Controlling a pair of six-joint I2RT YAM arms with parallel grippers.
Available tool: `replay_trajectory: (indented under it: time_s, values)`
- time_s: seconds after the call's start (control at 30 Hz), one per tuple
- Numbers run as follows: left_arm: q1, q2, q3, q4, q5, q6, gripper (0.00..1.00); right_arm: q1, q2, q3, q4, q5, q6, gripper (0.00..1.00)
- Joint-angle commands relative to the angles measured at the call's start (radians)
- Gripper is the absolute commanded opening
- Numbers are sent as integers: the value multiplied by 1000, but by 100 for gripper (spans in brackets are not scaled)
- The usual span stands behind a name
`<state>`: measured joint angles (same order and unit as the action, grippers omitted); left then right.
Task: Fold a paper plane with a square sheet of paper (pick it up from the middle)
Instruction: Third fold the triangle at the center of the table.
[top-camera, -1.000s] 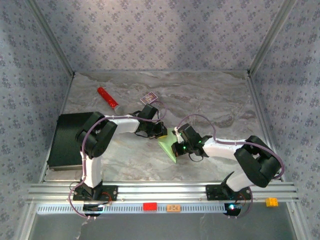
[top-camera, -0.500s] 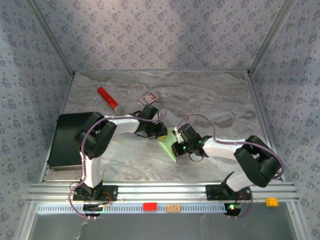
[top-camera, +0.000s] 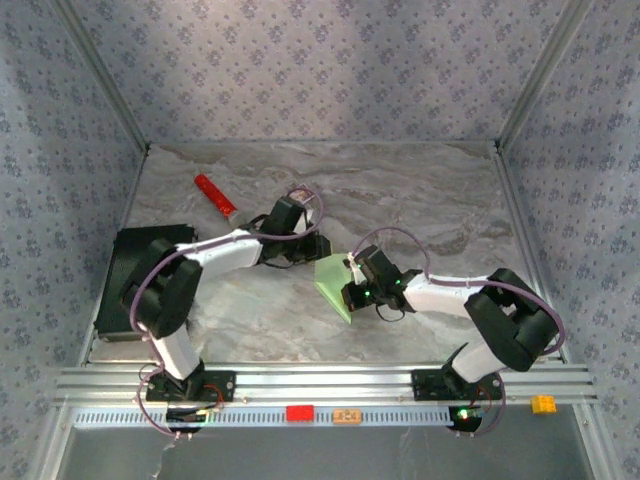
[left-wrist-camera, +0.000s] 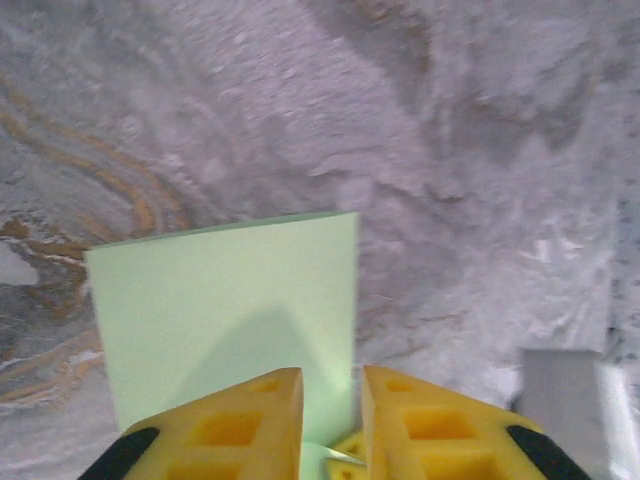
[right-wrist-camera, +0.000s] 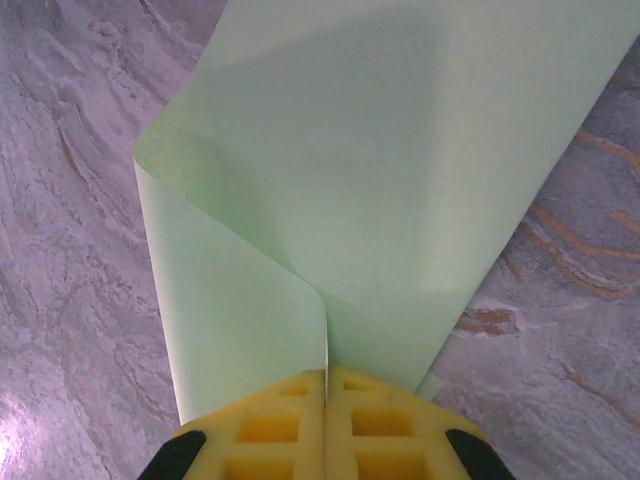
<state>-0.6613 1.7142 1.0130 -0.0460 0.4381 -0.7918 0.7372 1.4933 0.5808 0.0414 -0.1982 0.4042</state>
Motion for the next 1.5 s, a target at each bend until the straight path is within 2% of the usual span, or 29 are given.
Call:
replay_trajectory:
  time_s: [0.0, 0.17, 0.4, 1.47]
  values:
    - [-4, -46, -103, 124, 58, -76, 16, -10, 24, 5, -37, 20, 5, 0]
    - [-45, -84, -242, 312, 87, -194, 3, -13, 24, 2, -38, 21, 7, 0]
    - [-93, -66, -344, 445, 79, -282, 0, -13, 25, 5, -39, 21, 10, 0]
    - [-108, 31, -326, 435, 93, -258, 0, -9, 24, -3, -37, 23, 15, 1]
